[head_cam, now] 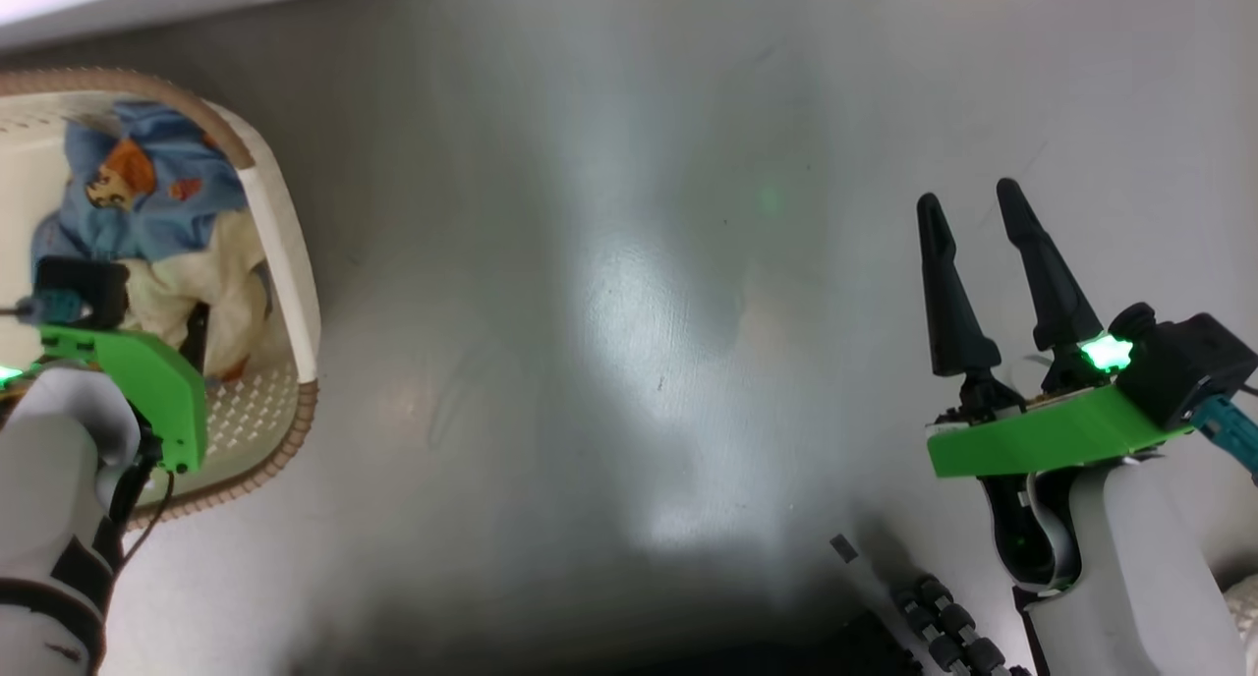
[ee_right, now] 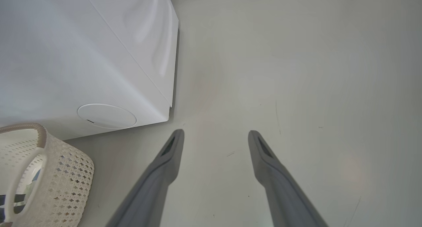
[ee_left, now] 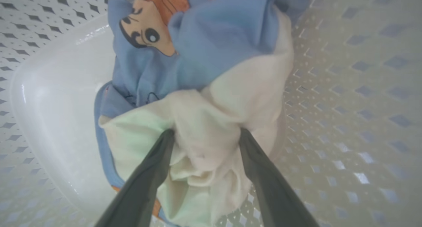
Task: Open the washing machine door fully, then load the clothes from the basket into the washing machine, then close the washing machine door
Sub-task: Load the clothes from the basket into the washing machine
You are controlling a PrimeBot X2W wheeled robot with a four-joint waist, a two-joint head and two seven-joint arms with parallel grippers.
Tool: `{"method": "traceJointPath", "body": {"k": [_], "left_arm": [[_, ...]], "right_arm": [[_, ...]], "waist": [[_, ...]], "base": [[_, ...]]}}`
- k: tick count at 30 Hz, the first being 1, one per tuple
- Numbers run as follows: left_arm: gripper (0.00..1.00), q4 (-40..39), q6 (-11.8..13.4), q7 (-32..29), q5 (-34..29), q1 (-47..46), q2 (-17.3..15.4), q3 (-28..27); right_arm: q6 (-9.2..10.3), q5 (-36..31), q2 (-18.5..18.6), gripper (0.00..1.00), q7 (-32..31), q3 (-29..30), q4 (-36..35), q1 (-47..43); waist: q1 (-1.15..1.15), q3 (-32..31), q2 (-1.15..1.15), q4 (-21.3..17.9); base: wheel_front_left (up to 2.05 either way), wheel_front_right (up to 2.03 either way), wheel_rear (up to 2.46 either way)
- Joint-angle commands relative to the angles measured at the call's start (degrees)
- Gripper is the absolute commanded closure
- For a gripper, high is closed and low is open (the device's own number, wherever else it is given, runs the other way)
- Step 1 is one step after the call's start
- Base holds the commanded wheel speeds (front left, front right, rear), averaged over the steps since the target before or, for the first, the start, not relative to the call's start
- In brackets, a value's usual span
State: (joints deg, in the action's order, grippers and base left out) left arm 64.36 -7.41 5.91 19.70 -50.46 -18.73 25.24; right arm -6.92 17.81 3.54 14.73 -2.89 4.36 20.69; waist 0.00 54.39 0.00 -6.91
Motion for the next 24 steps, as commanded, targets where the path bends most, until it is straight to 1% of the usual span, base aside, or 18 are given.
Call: {"method": "traceJointPath", "body": {"k": [1, 5, 12, 13, 14, 15, 16, 24], "left_arm": [[0.0, 0.3, -0.1, -0.8, 0.5, 0.6, -3.1, -0.2], [0.0, 0.7, -0.1, -2.8, 1.7, -1.6, -3.8, 2.0], [0.0, 2.5, -0.1, -2.6, 4.6, -5.9, -3.8, 2.2], [0.09, 2.8, -0.1, -2.5, 4.7, -6.1, -3.7, 2.4], [0.51, 3.1, -0.1, -2.4, 5.2, -6.3, -3.4, 2.2], [0.61, 3.4, -0.1, -2.1, 5.5, -6.5, -3.2, 2.2], [1.0, 3.5, -0.1, -1.5, 5.8, -6.7, -3.1, 2.1], [1.0, 5.4, -0.1, 3.3, 7.9, -6.3, -1.3, 1.5]], "right_arm": [[-0.57, 0.6, -0.5, 0.0, 0.3, -1.4, -1.3, -1.0], [-0.57, 0.7, -0.5, 0.0, 0.3, -1.5, -1.6, -0.6], [-0.57, 0.8, -0.6, 0.0, 0.3, -1.4, -2.1, 0.0], [-0.57, 0.8, -0.6, 0.0, 0.3, -1.4, -2.0, 0.0], [-0.57, 0.8, -0.6, 0.0, 0.3, -1.4, -2.0, -0.1], [-0.57, 0.8, -0.6, 0.0, 0.3, -1.3, -2.0, -0.1], [-0.57, 0.8, -0.6, 0.0, 0.3, -1.3, -1.9, -0.1], [-0.57, 0.2, -0.6, 0.0, 0.3, -0.6, -2.0, -0.1]], "waist": [[0.0, 1.1, 0.0, -0.2], [0.0, 2.5, 0.0, -0.1], [0.0, 4.9, 0.0, -0.4], [0.0, 4.9, 0.0, -0.4], [0.0, 4.9, 0.0, -0.4], [0.0, 4.9, 0.0, -0.4], [0.0, 4.8, 0.0, -0.4], [0.0, 2.0, 0.0, 0.3]], "base": [[0.0, 0.0, 0.0], [0.0, 0.0, 0.0], [0.0, 0.0, 0.0], [0.0, 0.0, 0.0], [0.0, 0.0, 0.0], [0.0, 0.0, 0.0], [0.0, 0.0, 0.0], [0.0, 0.0, 0.0]]}}
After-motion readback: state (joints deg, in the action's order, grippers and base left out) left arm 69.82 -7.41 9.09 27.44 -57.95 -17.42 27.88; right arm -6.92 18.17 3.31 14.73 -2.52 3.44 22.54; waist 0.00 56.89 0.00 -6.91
